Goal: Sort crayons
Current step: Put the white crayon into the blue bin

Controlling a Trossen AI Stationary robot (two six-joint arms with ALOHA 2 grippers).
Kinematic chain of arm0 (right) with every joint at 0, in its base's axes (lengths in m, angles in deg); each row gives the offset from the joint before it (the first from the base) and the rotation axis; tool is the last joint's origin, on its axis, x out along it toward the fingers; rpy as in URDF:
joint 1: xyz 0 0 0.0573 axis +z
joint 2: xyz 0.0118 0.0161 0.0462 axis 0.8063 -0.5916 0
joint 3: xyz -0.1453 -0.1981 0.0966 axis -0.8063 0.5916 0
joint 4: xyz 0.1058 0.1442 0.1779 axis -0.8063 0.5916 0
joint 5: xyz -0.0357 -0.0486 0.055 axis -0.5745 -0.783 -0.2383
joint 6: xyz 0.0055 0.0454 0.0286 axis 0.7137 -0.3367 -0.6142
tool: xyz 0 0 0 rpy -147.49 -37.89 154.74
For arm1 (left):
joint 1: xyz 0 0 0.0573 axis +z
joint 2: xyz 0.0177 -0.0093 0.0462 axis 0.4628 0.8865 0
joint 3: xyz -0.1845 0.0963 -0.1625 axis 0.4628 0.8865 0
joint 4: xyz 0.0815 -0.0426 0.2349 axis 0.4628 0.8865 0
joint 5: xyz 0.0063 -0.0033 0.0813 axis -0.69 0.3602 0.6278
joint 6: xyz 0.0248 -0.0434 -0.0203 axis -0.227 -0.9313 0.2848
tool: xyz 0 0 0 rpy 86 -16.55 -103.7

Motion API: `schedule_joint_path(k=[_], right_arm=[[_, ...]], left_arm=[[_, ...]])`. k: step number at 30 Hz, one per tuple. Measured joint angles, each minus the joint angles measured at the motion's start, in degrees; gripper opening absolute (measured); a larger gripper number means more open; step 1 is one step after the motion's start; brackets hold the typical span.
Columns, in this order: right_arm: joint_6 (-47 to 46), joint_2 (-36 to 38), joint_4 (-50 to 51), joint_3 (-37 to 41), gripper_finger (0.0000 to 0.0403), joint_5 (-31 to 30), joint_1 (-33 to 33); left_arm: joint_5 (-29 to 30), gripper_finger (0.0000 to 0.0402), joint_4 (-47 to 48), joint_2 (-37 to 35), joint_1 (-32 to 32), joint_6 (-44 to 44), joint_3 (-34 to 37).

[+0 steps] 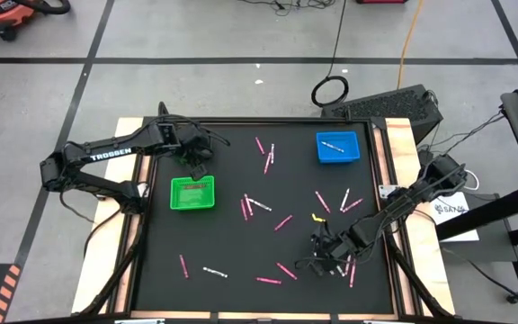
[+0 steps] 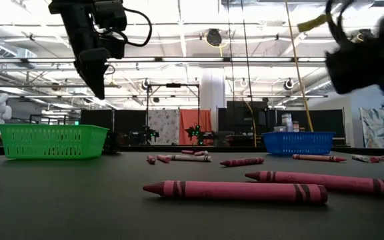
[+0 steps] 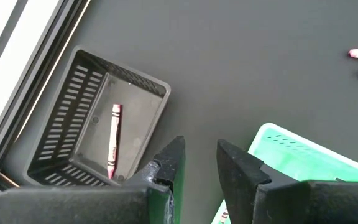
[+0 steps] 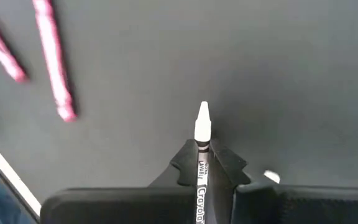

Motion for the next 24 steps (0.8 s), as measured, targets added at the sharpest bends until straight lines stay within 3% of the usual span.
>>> schedule_joint_path(k=[12,24], right_arm=[[10.6,9.1,7.5,0.0,0.0000,-4.8,-8.2],[26.7,23.0,20.2,-0.1,0.0000,-9.7,-25.7]], left_arm=[[0.0,0.0092,0.0,0.0,0.0,0.0,0.0],[0.0,0.0092,0.0,0.0,0.0,0.0,0.0]])
